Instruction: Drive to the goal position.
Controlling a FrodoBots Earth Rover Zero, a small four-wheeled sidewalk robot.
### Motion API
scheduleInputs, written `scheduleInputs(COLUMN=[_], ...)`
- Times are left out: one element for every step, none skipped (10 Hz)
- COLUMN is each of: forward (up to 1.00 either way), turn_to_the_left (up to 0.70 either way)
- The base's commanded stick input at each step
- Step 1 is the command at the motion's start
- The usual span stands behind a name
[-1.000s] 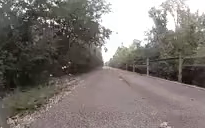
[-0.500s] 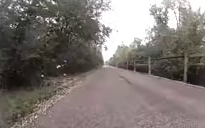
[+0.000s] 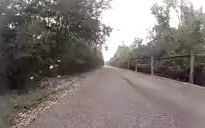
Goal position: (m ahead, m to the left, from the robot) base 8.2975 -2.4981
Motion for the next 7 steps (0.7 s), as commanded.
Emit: scheduleInputs(forward=[0.70,0.70,0.70,0.70,0.70,0.70,0.70], turn_to_the_left=[0.00,0.00,0.00,0.00,0.00,0.05,0.18])
